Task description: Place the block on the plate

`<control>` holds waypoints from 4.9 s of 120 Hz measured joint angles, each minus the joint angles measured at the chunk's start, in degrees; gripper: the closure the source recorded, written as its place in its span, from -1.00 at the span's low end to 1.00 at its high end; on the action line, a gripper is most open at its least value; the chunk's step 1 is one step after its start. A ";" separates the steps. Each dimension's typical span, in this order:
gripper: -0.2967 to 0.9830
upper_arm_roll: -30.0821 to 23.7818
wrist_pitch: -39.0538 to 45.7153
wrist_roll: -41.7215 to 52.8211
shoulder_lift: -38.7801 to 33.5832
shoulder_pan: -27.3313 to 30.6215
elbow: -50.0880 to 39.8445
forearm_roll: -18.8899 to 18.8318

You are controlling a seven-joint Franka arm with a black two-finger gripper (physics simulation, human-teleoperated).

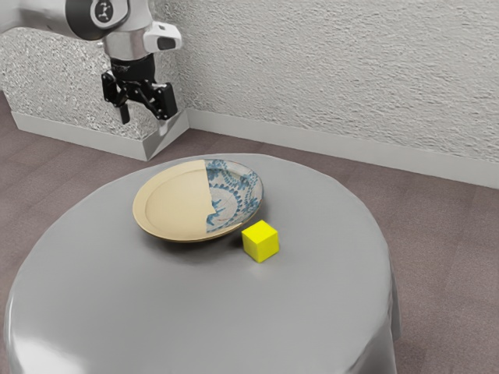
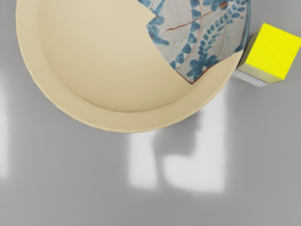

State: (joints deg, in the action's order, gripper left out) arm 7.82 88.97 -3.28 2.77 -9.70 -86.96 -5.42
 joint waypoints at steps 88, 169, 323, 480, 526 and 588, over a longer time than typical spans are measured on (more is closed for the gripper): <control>-0.54 -6.88 4.80 33.50 14.23 -1.88 -0.52 1.08; -0.54 -13.18 31.07 70.04 26.92 0.48 -4.24 0.62; -0.26 -13.99 43.15 94.91 37.11 3.43 -0.03 -1.39; -0.09 -16.80 40.55 97.86 27.81 13.19 3.08 -0.40; -0.11 -16.69 40.47 98.27 33.66 18.88 3.58 -0.74; -0.50 -16.57 24.69 88.49 17.94 20.07 8.31 3.99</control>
State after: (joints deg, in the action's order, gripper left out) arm -8.75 113.65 85.22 20.71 10.37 -78.65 -1.42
